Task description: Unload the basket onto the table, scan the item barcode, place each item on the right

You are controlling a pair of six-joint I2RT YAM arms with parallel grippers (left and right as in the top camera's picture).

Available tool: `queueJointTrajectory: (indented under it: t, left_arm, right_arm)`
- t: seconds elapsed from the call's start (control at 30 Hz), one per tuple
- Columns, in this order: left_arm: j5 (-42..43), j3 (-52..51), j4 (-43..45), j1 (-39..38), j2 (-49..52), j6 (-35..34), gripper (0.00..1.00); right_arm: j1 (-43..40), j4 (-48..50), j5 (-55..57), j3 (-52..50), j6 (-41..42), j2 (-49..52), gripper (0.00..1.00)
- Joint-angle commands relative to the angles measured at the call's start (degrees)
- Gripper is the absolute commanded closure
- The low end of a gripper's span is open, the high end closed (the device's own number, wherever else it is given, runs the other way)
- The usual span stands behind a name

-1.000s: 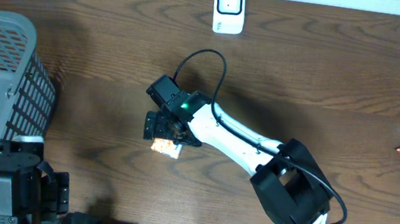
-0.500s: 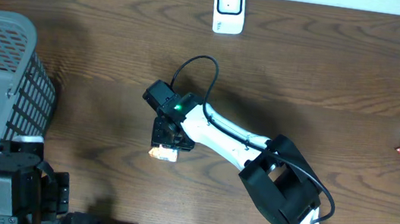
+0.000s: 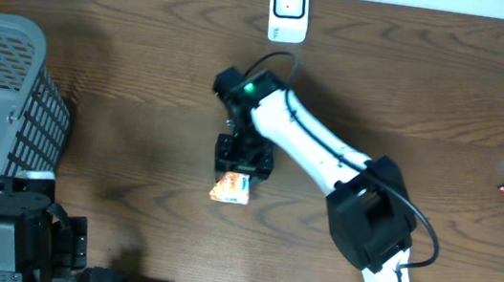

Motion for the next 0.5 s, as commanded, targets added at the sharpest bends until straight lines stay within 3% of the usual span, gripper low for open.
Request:
queueJointTrajectory:
  t: [0.0,0.37,0.47]
  left_arm:
    - [-0.15,0.28,-0.13,-0.22,-0.07,-0.28,0.04]
    - [-0.15,0.28,-0.15,-0.22,-0.04,-0.28,0.04]
    - [-0.15,0.28,-0.13,-0.22,-0.04,-0.28,0.04]
  right_arm:
    - [-3.23,-4.81,-8.96,1.57,-9.92,-0.68,0.42]
    - [-10.82,-14.84,-13.84,1.57,-19.3,-0.68,0.41]
    - [-11.69,-13.57,-7.98,1.57,-17.86,-0.68,0.31]
